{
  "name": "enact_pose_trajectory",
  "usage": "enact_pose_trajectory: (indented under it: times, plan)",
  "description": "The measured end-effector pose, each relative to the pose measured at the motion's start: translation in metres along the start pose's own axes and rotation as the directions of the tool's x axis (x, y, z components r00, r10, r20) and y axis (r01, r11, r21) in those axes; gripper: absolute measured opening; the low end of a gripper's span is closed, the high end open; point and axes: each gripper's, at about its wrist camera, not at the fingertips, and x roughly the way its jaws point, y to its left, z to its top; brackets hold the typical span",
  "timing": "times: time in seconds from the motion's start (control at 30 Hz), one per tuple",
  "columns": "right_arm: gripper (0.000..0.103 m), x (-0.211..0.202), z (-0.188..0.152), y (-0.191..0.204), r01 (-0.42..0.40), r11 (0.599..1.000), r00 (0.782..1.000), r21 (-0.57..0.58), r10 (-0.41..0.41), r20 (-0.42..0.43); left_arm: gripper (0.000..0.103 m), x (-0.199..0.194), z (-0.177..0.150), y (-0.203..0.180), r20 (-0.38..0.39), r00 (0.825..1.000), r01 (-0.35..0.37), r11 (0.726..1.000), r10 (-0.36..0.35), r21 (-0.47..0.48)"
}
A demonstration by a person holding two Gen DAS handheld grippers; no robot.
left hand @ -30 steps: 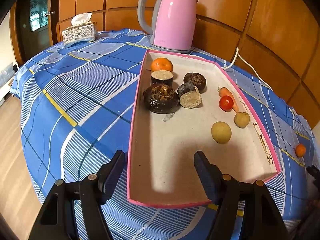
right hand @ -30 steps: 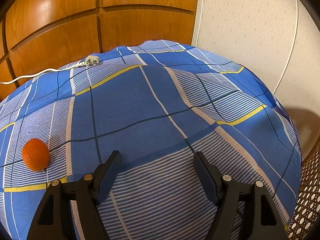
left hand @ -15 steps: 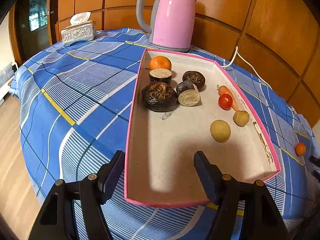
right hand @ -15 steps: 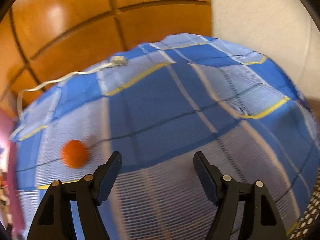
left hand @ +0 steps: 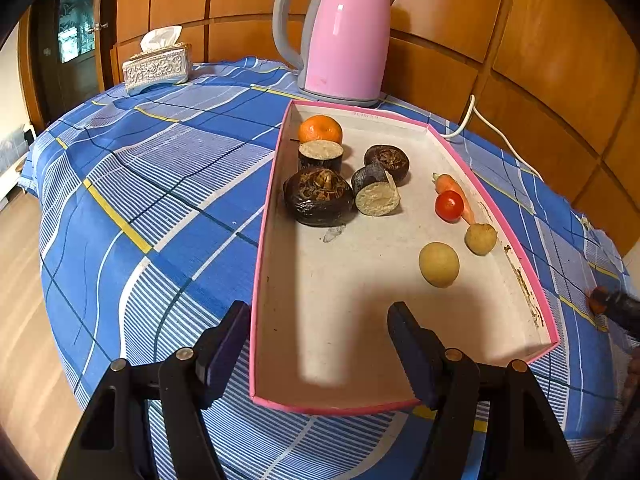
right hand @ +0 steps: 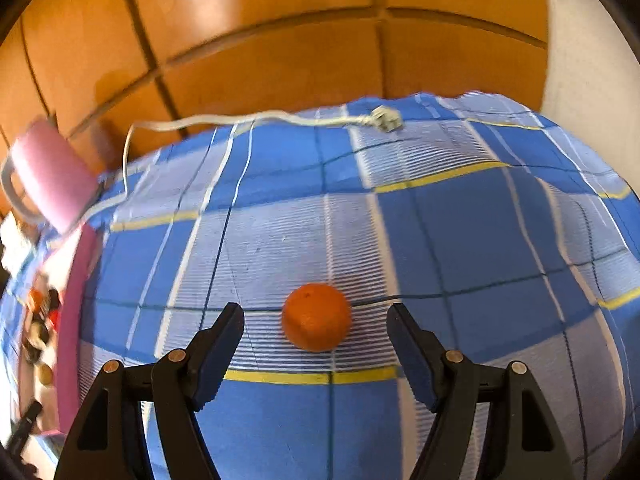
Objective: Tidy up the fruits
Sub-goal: 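Move the right tool to the mandarin orange and grasp it, then carry the orange into the tray beside the tomato and open the right tool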
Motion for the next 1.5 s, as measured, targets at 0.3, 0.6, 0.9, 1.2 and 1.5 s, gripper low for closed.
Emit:
enact_pose_trajectory:
  times: [0.3,0.6,0.9,1.2,1.5]
  plan:
    - [0.039,0.005,-0.004,0.024,0.011,0.99,1.0,-0.141,-0.014,-0.018,0.072,0.001,0.0,0.003,0.001,1.0,-0.006,1.0,0.006,-0.011]
    - [0.039,-0.016,-0.008,0.096,-0.213,0.926,0.977,-0.312,0.205,-0.058,0.072,0.001,0.001,0.005,0.0,1.0,-0.007,1.0,0.007,-0.016]
    - [0.039,-0.029,-0.019,0.188,-0.43,0.767,0.9,-0.476,0.403,-0.164,0.072,-0.001,0.001,0.004,0.004,1.0,-0.006,1.0,0.006,-0.015]
    - [0.039,-0.023,-0.022,0.241,-0.49,0.696,0.867,-0.525,0.453,-0.21,0.072,-0.001,0.0,0.004,0.003,1.0,-0.006,1.0,0.006,-0.016]
    - [0.04,-0.003,-0.03,0.264,-0.513,0.698,0.857,-0.5,0.446,-0.258,0.072,0.001,-0.001,0.005,-0.004,1.0,-0.009,1.0,0.008,-0.019]
